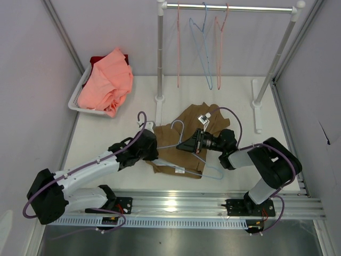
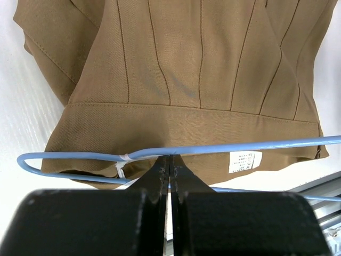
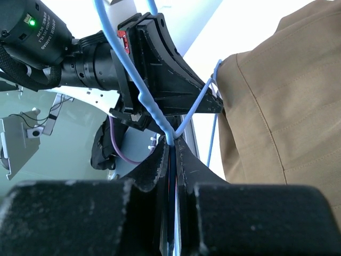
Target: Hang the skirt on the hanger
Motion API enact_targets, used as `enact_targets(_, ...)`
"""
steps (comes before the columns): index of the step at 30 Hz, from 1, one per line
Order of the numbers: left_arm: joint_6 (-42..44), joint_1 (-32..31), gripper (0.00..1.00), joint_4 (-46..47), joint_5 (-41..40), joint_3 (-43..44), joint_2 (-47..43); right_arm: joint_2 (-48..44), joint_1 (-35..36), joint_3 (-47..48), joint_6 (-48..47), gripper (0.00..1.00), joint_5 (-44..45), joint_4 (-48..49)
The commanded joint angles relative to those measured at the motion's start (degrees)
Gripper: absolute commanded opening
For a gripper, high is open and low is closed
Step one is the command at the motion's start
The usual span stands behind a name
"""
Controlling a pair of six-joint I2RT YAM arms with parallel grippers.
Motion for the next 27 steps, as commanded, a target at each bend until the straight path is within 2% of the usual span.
enact_targets(1, -1.6, -1.6, 0.00, 8.5, 4.4, 1.1, 0.2, 0.8, 2.6, 0.1, -0.2, 0.00, -0.9, 13.2)
enact_targets(5, -0.5, -1.9, 0.00, 9.4, 4.6, 1.4, 2.0, 3.8, 5.5, -0.2, -2.1, 0.00, 0.9, 12.7)
enact_targets(7, 0.4, -1.9, 0.04, 8.6, 4.4, 1.1, 2.0, 4.8, 6.5, -0.2, -3.4, 0.00, 1.6, 11.7)
enact_targets(10, 2.1, -1.9, 0.16, 7.4, 4.2, 0.6, 0.4, 6.9, 7.4, 0.1, -5.0, 0.00, 2.2, 10.5)
enact_targets(11, 2.5, -1.9, 0.23, 7.2, 4.3, 0.5, -1.0, 7.8, 7.5, 0.3, -5.3, 0.00, 2.1, 10.1)
enact_targets(13, 3.9, -1.9, 0.29, 6.5, 5.3, 0.6, -2.7, 8.4, 7.5, 0.7, -6.2, 0.00, 2.0, 8.9)
enact_targets(14, 4.9, -1.9, 0.37, 6.5, 6.2, 0.9, -4.4, 8.7, 7.6, 0.8, -6.5, 0.00, 2.0, 8.4)
enact_targets(20, 7.6, -1.9, 0.57, 7.8, 10.9, 5.4, -6.4, 7.3, 7.8, 1.1, -9.8, 0.00, 2.3, 2.5)
enact_targets(24, 8.6, -1.9, 0.60, 7.9, 10.9, 9.6, -2.3, 6.6, 8.4, 2.3, -12.1, 0.00, 2.8, -2.7)
enact_targets(27, 8.6, -1.9, 0.61, 8.6, 13.0, 8.5, -0.9, 7.2, 8.9, 3.3, -12.6, 0.00, 3.2, -3.8)
